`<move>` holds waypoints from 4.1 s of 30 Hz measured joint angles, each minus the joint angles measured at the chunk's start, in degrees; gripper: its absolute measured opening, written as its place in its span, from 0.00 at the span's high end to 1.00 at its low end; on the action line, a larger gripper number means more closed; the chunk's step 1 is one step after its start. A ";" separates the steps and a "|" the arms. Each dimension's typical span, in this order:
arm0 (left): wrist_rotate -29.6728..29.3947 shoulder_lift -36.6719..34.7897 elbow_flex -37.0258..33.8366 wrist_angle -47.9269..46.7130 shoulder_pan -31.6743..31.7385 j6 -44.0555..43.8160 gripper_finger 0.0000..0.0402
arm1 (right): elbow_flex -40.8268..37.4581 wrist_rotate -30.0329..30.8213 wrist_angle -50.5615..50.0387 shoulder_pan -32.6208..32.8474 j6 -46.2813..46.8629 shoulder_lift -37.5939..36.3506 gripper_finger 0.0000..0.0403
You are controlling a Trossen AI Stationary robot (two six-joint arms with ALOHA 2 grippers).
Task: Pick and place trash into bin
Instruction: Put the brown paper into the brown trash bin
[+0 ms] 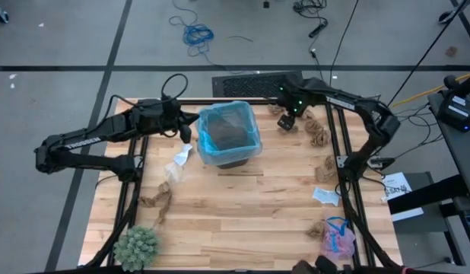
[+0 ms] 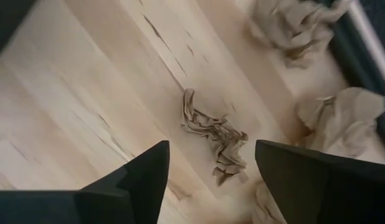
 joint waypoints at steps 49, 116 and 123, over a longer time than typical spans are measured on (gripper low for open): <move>-0.01 -0.37 0.07 1.56 -0.04 -1.45 1.00 | 0.04 -2.23 -6.00 -3.53 -0.22 -2.40 1.00; -1.20 -0.52 0.07 2.68 0.00 -1.44 1.00 | 50.21 -2.97 -7.78 13.27 -1.80 8.06 0.65; -1.01 -0.52 0.07 2.70 0.00 -1.42 1.00 | 49.79 -2.60 -10.21 2.05 -1.43 6.77 0.73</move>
